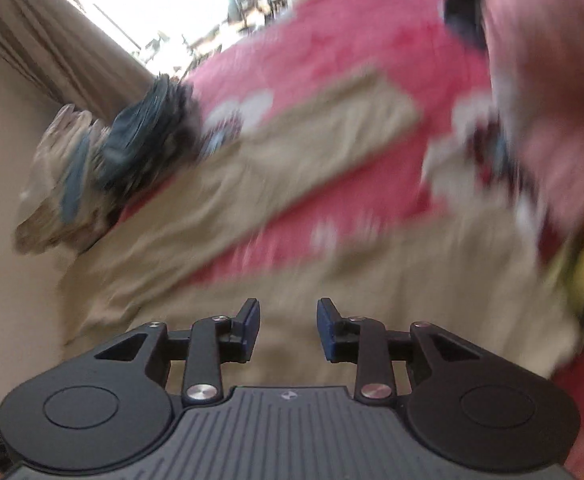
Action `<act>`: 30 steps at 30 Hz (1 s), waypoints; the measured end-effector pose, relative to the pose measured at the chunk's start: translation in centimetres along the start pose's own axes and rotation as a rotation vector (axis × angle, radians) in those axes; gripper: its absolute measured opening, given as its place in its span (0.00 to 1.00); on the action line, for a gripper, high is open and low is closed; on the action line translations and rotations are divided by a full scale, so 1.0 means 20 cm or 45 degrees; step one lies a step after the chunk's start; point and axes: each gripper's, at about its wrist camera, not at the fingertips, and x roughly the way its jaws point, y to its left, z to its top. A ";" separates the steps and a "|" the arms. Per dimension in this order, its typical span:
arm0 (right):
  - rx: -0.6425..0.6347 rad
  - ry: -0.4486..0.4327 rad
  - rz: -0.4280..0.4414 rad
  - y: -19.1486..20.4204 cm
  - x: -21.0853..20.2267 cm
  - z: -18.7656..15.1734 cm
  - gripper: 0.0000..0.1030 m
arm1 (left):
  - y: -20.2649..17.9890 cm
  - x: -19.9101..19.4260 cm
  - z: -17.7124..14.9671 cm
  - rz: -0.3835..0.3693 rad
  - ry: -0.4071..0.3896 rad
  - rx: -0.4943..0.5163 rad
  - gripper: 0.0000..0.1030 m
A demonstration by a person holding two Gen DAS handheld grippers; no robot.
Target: Fold clothes
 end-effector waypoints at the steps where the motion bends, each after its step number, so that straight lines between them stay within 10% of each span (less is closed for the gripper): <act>1: 0.051 0.024 0.028 -0.03 0.00 -0.06 0.34 | 0.02 0.00 -0.03 -0.029 0.009 -0.028 0.49; 14: 0.900 -0.049 0.239 -0.56 -0.03 -0.66 0.48 | 0.20 0.20 -0.09 -0.331 0.006 -0.557 0.54; 30: 1.121 -0.284 0.271 -0.61 0.07 -0.70 0.49 | 0.29 0.39 -0.07 -0.342 -0.024 -0.792 0.33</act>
